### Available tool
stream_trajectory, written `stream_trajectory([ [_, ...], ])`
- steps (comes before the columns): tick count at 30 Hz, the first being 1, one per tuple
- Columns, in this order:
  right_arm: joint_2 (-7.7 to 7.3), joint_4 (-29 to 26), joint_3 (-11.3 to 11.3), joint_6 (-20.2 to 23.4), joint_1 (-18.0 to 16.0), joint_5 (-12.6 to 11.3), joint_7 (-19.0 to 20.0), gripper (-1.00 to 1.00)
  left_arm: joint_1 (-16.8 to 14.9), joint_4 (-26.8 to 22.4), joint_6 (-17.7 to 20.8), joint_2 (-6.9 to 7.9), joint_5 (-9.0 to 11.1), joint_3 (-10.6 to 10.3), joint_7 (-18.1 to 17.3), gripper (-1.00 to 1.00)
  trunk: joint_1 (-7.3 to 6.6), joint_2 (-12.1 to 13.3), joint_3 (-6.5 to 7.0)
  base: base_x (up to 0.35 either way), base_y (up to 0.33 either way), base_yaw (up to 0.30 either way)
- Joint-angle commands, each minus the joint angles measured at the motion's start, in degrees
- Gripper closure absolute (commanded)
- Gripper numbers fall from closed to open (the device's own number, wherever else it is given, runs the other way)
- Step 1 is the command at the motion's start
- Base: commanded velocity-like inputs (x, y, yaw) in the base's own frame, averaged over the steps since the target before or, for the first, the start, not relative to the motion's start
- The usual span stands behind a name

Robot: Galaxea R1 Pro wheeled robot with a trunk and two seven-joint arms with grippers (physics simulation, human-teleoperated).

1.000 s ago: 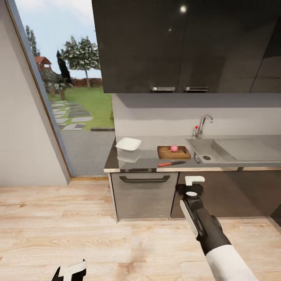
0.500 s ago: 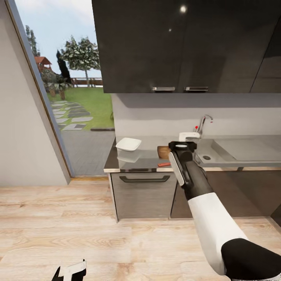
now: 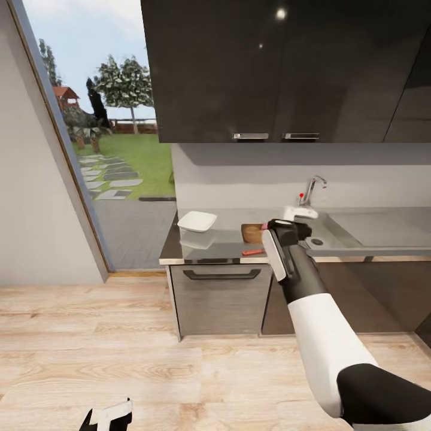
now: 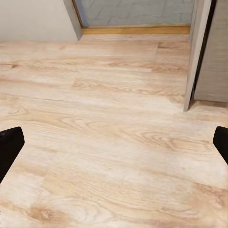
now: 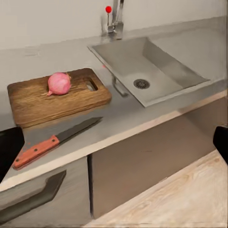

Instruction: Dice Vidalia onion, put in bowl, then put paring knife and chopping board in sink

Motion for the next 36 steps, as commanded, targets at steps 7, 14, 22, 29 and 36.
stream_trajectory([
  [7,0.0,5.14,-3.63,-4.07,-0.07,-5.18,-5.02,-1.0,-0.08,0.2,0.13,-0.04,0.15,-0.49,0.28,-1.0,0.04,-0.14,-0.13,0.043,0.0,0.0],
  [14,0.0,7.38,-3.9,-5.0,-0.08,-6.29,-5.42,-1.0,-0.1,0.2,0.15,-0.07,0.15,-0.48,0.28,-1.0,0.04,-0.14,-0.13,0.193,0.054,0.0],
  [22,0.0,8.1,-3.92,-5.0,-0.07,-6.61,-5.45,-1.0,-0.08,0.2,0.16,-0.05,0.15,-0.48,0.28,-1.0,0.04,-0.14,-0.13,0.239,0.169,0.0],
  [29,0.0,8.43,-3.92,-4.99,-0.08,-6.62,-5.45,-1.0,-0.1,0.2,0.16,-0.02,0.15,-0.48,0.28,-1.0,0.04,-0.14,-0.13,0.17,0.232,0.0],
  [36,0.0,8.8,-3.84,-4.99,-0.07,-6.62,-5.45,-1.0,-0.1,0.2,0.16,-0.01,0.15,-0.49,0.28,-1.0,0.04,-0.14,-0.13,0.02,0.025,0.0],
])
